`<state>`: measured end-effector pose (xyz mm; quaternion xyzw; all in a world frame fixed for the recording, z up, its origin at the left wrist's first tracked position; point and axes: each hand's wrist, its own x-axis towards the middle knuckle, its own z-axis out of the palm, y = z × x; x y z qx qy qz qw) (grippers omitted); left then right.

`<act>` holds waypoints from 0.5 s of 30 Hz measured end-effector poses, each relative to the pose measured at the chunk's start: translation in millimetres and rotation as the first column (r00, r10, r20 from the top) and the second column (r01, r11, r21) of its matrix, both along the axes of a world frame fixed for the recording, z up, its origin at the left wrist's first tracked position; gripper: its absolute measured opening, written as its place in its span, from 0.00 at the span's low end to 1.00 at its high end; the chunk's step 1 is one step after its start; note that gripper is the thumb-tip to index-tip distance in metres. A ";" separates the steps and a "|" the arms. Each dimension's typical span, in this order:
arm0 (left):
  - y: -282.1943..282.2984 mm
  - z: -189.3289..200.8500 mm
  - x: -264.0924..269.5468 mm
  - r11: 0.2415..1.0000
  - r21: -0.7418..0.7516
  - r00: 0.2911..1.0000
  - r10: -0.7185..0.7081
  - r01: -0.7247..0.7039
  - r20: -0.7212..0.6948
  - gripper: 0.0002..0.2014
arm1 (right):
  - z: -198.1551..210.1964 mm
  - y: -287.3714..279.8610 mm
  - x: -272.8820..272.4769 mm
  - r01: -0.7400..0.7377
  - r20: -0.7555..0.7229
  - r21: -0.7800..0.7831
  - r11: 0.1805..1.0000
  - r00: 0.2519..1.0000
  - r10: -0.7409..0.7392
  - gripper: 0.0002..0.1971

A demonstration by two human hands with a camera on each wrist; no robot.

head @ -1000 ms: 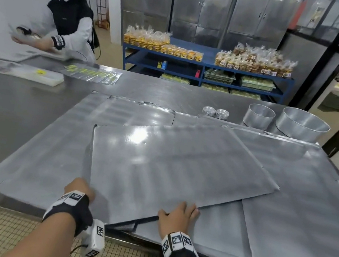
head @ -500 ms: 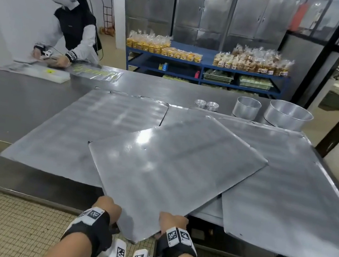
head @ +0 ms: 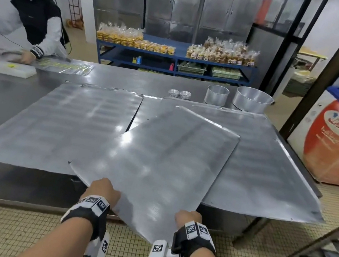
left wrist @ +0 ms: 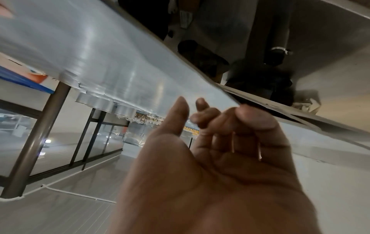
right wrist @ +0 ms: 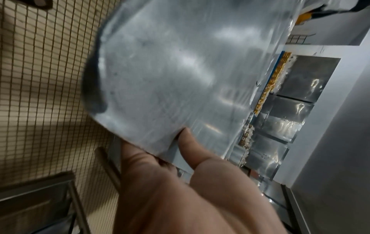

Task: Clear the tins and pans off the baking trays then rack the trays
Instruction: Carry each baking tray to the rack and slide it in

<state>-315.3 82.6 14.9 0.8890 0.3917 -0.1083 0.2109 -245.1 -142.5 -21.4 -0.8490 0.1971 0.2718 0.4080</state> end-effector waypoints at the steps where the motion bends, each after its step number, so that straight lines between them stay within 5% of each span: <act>1: 1.1 -1.7 6.2 0.999 0.031 1.000 -0.024 0.024 0.007 0.12 | -5.9 -2.8 4.1 0.004 0.011 -0.038 0.999 1.000 -0.004 0.19; 6: 17.2 -21.9 34.2 0.982 0.170 0.994 -0.073 0.086 -0.081 0.27 | -35.2 -33.0 18.1 -0.105 -0.050 -0.241 0.965 0.994 0.095 0.20; 8: 25.2 -28.3 46.8 0.982 0.166 0.993 -0.074 0.089 -0.093 0.29 | -26.4 -44.5 14.6 -0.127 -0.036 -0.208 0.970 0.992 0.122 0.20; 11: 36.4 -33.6 64.4 0.993 0.104 0.995 -0.048 0.057 -0.084 0.29 | -20.2 -58.8 9.3 0.071 0.015 -0.076 0.995 0.997 -0.070 0.21; 15: 53.5 -46.4 78.9 0.997 0.082 0.995 -0.001 0.009 -0.096 0.38 | -13.4 -65.5 9.1 0.113 -0.014 -0.176 0.978 0.993 -0.118 0.23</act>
